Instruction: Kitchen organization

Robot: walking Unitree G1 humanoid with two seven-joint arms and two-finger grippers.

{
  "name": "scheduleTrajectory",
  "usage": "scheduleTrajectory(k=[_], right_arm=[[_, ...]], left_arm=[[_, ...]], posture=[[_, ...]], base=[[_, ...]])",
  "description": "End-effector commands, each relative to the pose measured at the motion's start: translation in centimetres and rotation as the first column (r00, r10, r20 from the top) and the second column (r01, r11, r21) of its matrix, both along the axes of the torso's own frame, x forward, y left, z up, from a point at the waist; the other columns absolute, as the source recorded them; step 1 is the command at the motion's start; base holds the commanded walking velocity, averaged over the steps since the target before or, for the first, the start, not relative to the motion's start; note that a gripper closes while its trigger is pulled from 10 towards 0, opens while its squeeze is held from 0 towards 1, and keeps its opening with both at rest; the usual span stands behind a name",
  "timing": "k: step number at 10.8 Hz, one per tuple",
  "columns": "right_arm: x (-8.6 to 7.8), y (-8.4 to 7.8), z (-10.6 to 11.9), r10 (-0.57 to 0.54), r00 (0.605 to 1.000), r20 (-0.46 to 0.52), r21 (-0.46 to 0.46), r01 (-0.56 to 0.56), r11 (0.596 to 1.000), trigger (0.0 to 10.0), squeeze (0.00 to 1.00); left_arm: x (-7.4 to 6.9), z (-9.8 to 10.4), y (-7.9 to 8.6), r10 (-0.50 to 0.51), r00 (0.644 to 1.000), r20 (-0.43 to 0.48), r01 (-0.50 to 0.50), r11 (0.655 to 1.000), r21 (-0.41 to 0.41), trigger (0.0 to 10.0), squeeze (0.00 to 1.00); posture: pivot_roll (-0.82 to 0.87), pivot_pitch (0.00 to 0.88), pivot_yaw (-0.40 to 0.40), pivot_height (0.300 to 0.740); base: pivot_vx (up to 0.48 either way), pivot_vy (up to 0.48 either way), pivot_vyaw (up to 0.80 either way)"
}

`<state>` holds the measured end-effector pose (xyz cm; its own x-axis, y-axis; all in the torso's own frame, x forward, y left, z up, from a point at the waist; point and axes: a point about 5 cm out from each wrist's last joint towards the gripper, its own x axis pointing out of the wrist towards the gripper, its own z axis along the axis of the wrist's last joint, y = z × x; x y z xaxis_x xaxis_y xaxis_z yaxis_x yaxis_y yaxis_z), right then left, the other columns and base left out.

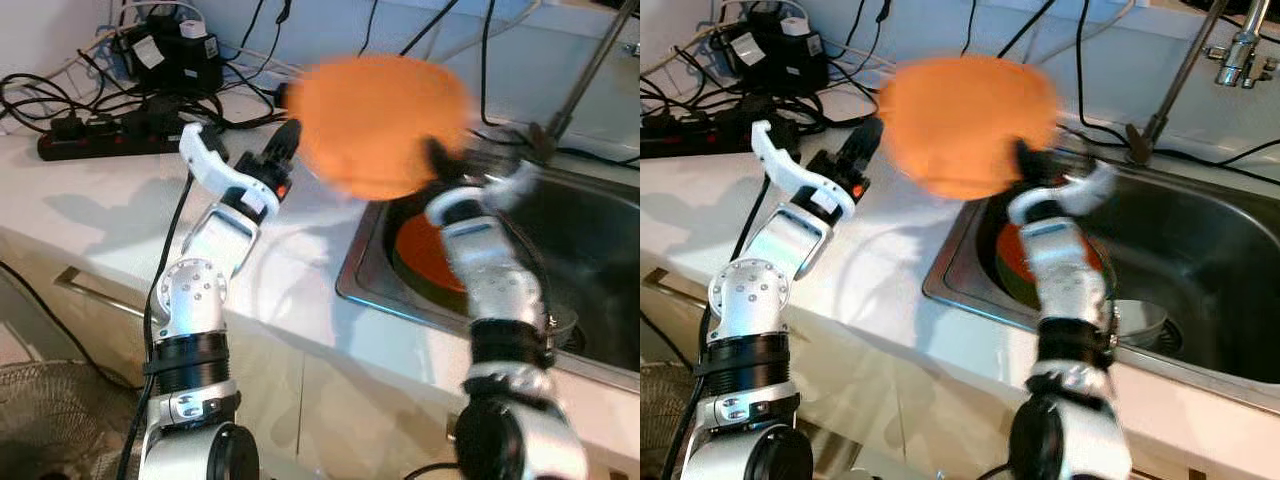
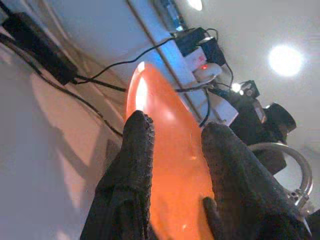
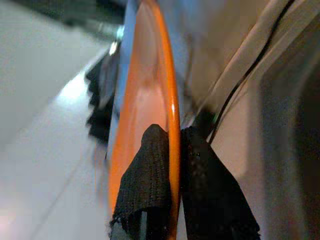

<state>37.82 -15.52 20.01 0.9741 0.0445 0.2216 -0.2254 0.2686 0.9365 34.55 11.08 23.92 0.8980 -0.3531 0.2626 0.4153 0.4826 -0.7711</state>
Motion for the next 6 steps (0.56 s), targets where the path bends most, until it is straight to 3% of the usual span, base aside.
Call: scheduleTrajectory(k=[1,3,5,6], right_arm=[[0.3,-1.9,1.9,-0.088,0.995,0.055,0.08,0.083,0.993,0.0,0.0],[0.3,-3.5,2.4,-0.169,0.984,0.064,0.118,0.161,0.98,0.0,0.0],[0.1,-5.2,1.8,-0.287,0.957,0.04,0.012,0.287,0.958,0.0,0.0],[-0.1,-5.8,1.7,-0.321,0.946,0.04,-0.06,0.323,0.945,5.9,0.0]], left_arm=[[-0.2,0.3,-0.6,-0.026,1.0,0.013,0.026,1.0,0.007,10.0,0.0],[-0.4,0.2,-0.9,-0.031,0.999,0.009,0.031,0.999,0.014,10.0,0.0],[-0.5,0.1,-1.2,-0.036,0.999,0.019,0.034,0.995,0.09,10.0,0.0],[-0.5,0.0,-1.1,-0.032,0.999,0.024,0.029,0.993,0.116,10.0,0.0]], posture=[[0.23,0.014,-0.02,0.74],[0.22,0.013,-0.018,0.74],[0.22,0.015,-0.019,0.74],[0.23,0.018,-0.019,0.74]], base=[[0.0,0.0,0.0],[0.0,0.0,0.0],[0.0,0.0,0.0],[0.0,0.0,0.0]])
